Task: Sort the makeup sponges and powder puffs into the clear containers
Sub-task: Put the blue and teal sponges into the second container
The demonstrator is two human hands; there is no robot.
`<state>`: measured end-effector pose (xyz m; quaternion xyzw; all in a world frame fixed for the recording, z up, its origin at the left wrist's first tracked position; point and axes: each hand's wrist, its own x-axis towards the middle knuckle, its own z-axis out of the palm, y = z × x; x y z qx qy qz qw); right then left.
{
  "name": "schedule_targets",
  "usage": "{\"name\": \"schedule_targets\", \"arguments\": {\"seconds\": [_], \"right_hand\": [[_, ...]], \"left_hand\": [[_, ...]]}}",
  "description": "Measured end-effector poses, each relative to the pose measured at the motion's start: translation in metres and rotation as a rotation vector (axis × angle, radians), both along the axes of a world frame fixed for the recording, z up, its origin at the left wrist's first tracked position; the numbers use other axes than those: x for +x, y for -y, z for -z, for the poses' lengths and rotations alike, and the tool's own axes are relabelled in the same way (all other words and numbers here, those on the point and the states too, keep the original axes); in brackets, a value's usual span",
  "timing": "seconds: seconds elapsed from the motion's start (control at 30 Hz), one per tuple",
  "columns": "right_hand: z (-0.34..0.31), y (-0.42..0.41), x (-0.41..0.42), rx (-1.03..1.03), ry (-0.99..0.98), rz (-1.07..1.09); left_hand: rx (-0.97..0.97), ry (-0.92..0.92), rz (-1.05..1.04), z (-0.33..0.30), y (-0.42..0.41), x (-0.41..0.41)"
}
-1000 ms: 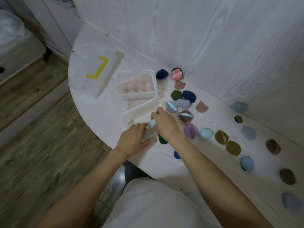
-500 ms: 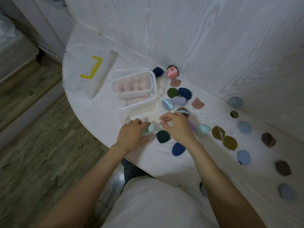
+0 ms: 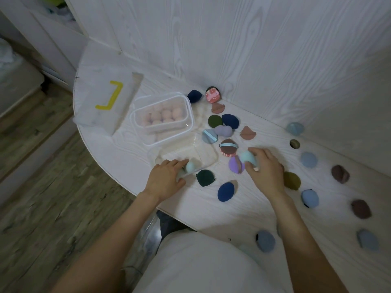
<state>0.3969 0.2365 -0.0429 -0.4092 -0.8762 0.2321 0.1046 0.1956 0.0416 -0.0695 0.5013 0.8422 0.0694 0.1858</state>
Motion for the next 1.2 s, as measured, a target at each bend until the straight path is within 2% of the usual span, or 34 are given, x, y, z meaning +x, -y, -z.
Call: {"name": "schedule_targets", "arguments": {"seconds": [0.1,0.17,0.23,0.33,0.4,0.47,0.87,1.07,1.2], "right_hand": [[-0.023,0.026,-0.037,-0.238,-0.166,-0.084],[-0.025,0.040,-0.064,-0.154,-0.134,-0.219],[-0.021,0.049,-0.088,-0.017,-0.025,-0.357],[-0.011,0.055,-0.113,0.129,0.270,-0.540],[-0.009,0.053,-0.119,0.124,0.368,-0.615],[-0.012,0.049,-0.120,0.025,0.385,-0.644],[-0.010,0.055,-0.125,0.134,0.460,-0.570],[-0.015,0.059,-0.114,0.207,0.366,-0.526],[-0.007,0.056,-0.112,0.154,0.374,-0.426]], "left_hand": [[0.001,0.001,-0.002,0.002,0.001,-0.001],[0.004,0.006,-0.011,0.002,0.002,0.000],[0.008,-0.011,-0.007,0.002,0.003,0.000],[0.014,-0.031,-0.001,0.001,0.004,0.004],[0.000,-0.049,0.002,0.001,0.004,0.004],[-0.016,-0.067,0.006,0.001,0.005,0.003],[-0.004,-0.077,0.030,-0.004,0.007,0.007],[0.052,-0.075,0.004,-0.002,0.007,0.005],[0.121,-0.101,0.010,0.001,0.008,0.007]]}}
